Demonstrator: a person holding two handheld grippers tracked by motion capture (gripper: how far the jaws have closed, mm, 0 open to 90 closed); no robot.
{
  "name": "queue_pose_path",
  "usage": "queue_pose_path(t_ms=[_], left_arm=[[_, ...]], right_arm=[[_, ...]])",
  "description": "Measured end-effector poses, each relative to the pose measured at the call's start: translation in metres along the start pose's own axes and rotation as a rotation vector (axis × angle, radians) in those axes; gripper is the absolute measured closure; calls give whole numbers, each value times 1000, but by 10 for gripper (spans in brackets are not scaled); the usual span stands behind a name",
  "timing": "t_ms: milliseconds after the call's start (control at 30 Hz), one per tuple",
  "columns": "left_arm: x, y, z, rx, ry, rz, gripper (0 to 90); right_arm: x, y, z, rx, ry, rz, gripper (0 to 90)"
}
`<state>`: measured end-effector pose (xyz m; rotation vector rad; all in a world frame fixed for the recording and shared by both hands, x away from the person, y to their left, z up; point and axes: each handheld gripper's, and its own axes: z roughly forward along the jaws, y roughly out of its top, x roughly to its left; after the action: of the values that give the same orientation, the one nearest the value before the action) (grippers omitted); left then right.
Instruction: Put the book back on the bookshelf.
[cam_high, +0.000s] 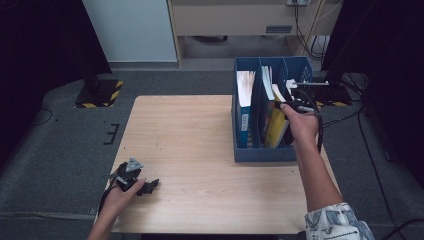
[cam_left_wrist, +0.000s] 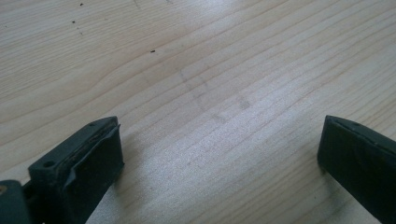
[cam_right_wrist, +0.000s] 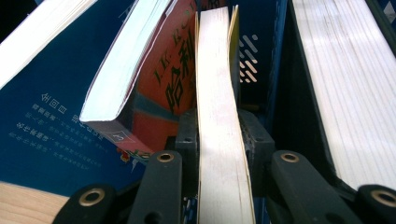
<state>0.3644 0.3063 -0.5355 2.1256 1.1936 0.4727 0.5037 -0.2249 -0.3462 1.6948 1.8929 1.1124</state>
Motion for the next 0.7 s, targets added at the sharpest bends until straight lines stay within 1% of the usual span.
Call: queue_pose_path(t_ms=[67, 167, 267, 433, 500, 533, 700], left_arm=[[0, 0, 0, 0, 0, 1, 0], [0, 0, 0, -1, 0, 1, 0], [0, 0, 0, -1, 0, 0, 0], [0, 0, 0, 1, 0, 1, 0], [0, 0, 0, -1, -1, 2, 0], [0, 0, 0, -1, -1, 2, 0], [0, 0, 0, -1, -1, 1, 0]], right_arm=[[0, 1, 0, 1, 3, 5, 737], [0, 3, 1, -6, -13, 4, 742], [0, 5, 2, -25, -28, 7, 744], [2, 9, 5, -37, -42, 12, 745], [3, 12, 5, -46, -42, 14, 744], [3, 13, 6, -48, -45, 7, 744], [5, 20, 7, -64, -49, 12, 744]])
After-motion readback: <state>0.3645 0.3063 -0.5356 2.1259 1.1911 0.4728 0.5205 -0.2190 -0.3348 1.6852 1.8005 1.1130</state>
